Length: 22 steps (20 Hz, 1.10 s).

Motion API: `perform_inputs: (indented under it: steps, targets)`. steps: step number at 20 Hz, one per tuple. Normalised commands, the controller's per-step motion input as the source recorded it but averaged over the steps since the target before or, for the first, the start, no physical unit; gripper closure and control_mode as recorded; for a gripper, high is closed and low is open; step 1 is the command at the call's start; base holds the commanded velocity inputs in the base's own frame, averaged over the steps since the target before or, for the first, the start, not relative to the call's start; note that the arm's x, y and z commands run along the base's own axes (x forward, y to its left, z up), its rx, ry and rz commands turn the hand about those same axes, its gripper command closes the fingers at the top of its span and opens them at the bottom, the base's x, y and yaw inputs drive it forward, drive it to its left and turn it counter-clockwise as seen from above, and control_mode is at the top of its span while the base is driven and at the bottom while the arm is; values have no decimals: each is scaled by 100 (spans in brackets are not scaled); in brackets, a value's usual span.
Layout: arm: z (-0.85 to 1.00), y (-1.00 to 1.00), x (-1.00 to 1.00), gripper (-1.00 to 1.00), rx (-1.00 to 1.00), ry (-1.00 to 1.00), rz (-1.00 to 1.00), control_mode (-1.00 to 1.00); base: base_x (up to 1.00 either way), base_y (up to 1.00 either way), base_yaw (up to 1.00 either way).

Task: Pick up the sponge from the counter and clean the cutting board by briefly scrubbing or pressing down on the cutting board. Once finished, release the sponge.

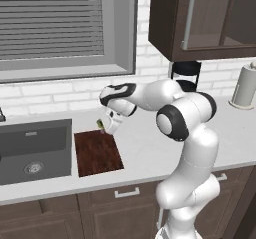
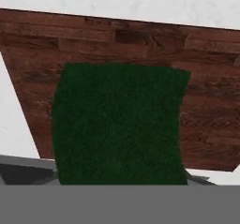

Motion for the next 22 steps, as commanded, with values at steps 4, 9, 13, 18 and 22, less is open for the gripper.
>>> perform_inputs:
  steps: [4, 9, 13, 18, 22]
  targets:
    - [-6, 3, 6, 100, -3, 1, -5, -100, 0, 0, 0]
    - [-30, -20, 4, 100, 0, 0, 0, -100, 0, 0, 0]
    - [-46, -3, 14, 100, 0, 3, 0, -100, 0, 0, 0]
    - [-54, 0, 12, 100, 2, 3, 1, -100, 0, 0, 0]
    - [-56, 2, 4, 100, 11, 0, 2, -100, 0, 0, 0]
